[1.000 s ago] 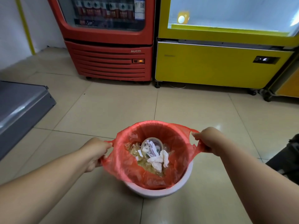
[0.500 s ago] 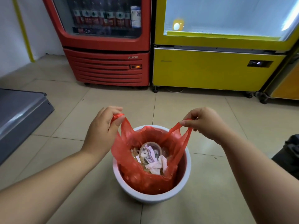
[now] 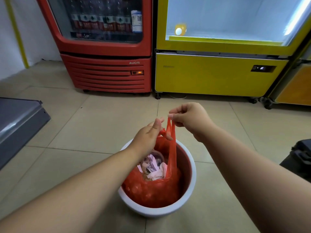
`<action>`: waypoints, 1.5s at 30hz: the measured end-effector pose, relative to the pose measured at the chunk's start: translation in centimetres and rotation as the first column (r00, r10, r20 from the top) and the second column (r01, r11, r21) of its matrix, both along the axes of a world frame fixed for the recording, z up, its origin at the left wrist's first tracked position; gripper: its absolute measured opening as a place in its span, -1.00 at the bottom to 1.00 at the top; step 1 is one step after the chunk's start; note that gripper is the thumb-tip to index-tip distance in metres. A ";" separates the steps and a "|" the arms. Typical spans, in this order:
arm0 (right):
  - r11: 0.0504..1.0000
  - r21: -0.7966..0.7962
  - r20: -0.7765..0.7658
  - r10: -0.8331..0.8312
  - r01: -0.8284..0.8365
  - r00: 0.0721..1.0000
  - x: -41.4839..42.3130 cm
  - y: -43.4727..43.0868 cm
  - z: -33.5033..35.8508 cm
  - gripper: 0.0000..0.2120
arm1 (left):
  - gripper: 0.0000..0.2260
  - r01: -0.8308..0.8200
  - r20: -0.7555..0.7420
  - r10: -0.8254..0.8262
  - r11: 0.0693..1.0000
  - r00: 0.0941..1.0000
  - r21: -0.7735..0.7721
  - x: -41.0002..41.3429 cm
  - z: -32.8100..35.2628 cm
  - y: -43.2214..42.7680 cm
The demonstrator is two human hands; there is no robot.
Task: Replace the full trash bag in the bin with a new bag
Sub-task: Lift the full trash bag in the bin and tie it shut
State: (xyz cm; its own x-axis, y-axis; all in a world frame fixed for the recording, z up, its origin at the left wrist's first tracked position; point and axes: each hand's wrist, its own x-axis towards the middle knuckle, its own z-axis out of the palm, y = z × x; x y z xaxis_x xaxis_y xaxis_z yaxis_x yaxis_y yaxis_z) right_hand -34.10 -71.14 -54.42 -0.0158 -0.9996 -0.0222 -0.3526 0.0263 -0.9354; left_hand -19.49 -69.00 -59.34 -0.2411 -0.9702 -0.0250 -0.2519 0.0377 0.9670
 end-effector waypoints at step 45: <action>0.985 -0.099 -0.578 0.059 -0.142 0.814 1.7 1.8 -8.9 -0.87 | -0.67 0.288 0.749 -0.260 0.953 0.610 0.096 2.5 -0.5 -2.8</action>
State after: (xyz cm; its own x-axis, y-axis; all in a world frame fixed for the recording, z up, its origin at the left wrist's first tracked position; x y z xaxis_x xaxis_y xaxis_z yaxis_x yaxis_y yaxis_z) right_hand -32.39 -69.29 -63.34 0.1161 -0.9891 0.0900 -0.8180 -0.1466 -0.5561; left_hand -16.97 -71.83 -59.80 -0.4080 -0.8657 -0.2902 -0.8567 0.2531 0.4495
